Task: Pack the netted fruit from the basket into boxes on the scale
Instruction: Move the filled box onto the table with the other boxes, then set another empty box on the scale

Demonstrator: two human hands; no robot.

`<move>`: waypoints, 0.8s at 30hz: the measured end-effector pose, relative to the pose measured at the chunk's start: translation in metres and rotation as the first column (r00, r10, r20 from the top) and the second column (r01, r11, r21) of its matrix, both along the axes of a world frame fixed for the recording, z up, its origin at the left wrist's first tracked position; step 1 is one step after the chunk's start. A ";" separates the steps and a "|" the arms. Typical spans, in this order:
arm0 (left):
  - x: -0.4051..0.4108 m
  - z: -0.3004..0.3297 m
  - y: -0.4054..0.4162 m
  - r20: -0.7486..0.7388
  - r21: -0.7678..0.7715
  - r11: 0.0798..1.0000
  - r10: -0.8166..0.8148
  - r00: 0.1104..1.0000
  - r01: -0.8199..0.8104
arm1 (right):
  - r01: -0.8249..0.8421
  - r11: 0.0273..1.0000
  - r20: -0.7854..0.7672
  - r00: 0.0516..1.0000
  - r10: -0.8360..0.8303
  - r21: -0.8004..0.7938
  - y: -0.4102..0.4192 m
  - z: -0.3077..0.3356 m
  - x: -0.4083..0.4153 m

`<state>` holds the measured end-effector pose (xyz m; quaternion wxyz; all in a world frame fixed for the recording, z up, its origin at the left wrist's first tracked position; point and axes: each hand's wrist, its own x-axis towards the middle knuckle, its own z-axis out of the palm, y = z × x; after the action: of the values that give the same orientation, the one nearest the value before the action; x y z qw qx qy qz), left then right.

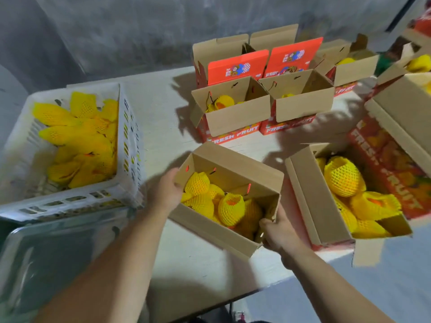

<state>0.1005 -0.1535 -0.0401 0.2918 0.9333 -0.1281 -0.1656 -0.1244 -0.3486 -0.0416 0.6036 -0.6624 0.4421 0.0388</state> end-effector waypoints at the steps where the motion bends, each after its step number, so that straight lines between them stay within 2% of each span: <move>1: -0.002 -0.002 0.005 0.030 0.051 0.998 0.023 0.999 -0.025 | -0.026 0.999 -0.015 1.000 0.026 0.035 -0.001 0.002 -0.004; 4: -0.023 -0.002 0.022 0.013 0.045 0.995 0.089 0.996 -0.090 | -0.093 0.995 -0.079 0.993 0.089 -0.047 -0.018 0.006 -0.012; 8: -0.094 0.000 0.045 -0.069 -0.125 0.972 0.190 0.979 -0.197 | -0.246 0.948 -0.163 0.963 0.215 -0.202 -0.051 0.031 -0.019; 11: -0.136 0.023 0.055 -0.043 -0.260 0.934 0.242 0.969 -0.245 | -0.421 0.809 -0.242 0.905 0.348 -0.411 -0.071 0.066 -0.014; 14: -0.153 0.057 0.072 -0.048 -0.330 0.896 0.298 0.953 -0.297 | -0.557 0.656 -0.310 0.830 0.465 -0.509 -0.073 0.109 0.003; 17: -0.165 0.093 0.103 -0.054 -0.394 0.843 0.376 0.925 -0.366 | -0.599 0.590 -0.282 0.790 0.544 -0.541 -0.052 0.144 0.016; 21: -0.169 0.126 0.157 0.013 -0.439 0.775 0.512 0.859 -0.455 | -0.603 0.540 -0.165 0.742 0.650 -0.587 0.005 0.167 0.025; 24: -0.161 0.144 0.206 0.037 -0.506 0.692 0.615 0.788 -0.516 | -0.607 0.544 -0.046 0.691 0.722 -0.579 0.057 0.177 0.038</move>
<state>-0.0607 0.0525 0.1038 0.5307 0.8389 0.1015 0.0653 -0.0867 -0.2914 0.1349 0.3651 -0.9244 0.0852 0.0706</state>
